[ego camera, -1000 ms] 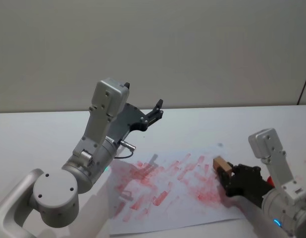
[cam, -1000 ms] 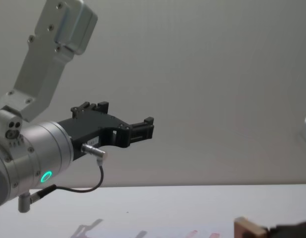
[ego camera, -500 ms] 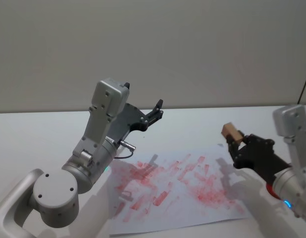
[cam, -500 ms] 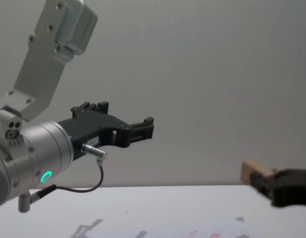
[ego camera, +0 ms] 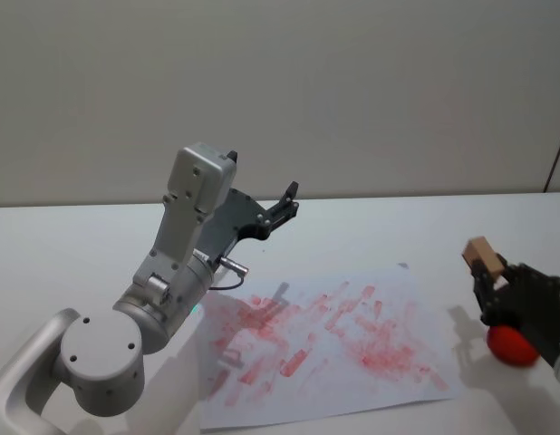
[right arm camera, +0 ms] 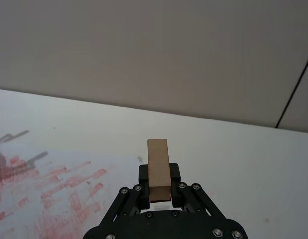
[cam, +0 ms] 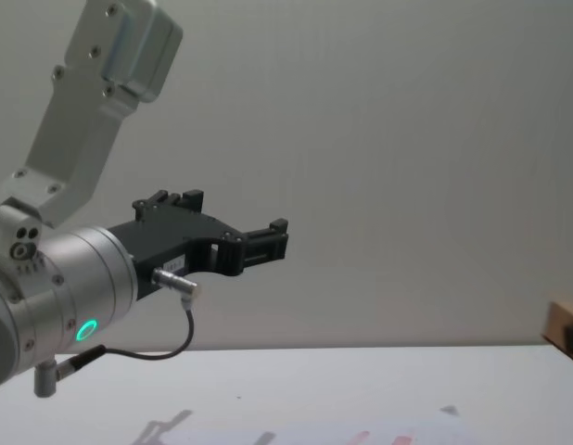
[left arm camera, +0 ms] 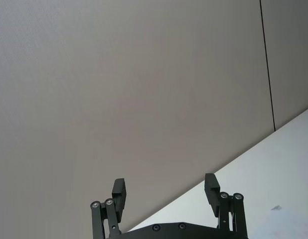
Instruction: Use the one hand to pick up the stamp and affix it onto the A4 paper.
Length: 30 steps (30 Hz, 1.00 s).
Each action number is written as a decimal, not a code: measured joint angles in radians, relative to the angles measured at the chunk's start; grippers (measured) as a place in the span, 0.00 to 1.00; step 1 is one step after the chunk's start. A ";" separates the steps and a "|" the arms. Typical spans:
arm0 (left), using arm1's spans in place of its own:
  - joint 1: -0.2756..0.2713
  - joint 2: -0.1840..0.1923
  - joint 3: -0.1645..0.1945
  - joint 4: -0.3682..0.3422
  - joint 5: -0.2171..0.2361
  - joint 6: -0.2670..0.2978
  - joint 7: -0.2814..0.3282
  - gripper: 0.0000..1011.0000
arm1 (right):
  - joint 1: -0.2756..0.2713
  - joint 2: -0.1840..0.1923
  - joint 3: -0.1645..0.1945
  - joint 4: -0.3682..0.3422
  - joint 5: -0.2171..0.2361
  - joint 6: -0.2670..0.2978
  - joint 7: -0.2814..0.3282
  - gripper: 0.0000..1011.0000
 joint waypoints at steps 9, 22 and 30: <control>0.000 0.000 0.000 0.000 0.000 0.000 0.000 0.99 | -0.095 0.047 0.034 -0.037 0.052 0.033 -0.058 0.21; 0.000 0.000 0.000 0.000 0.000 0.000 0.000 0.99 | -0.126 0.077 0.059 -0.021 0.050 0.060 -0.079 0.21; 0.000 0.000 0.000 0.000 0.000 0.000 0.000 0.99 | -0.119 0.079 0.062 -0.001 0.038 0.072 -0.069 0.21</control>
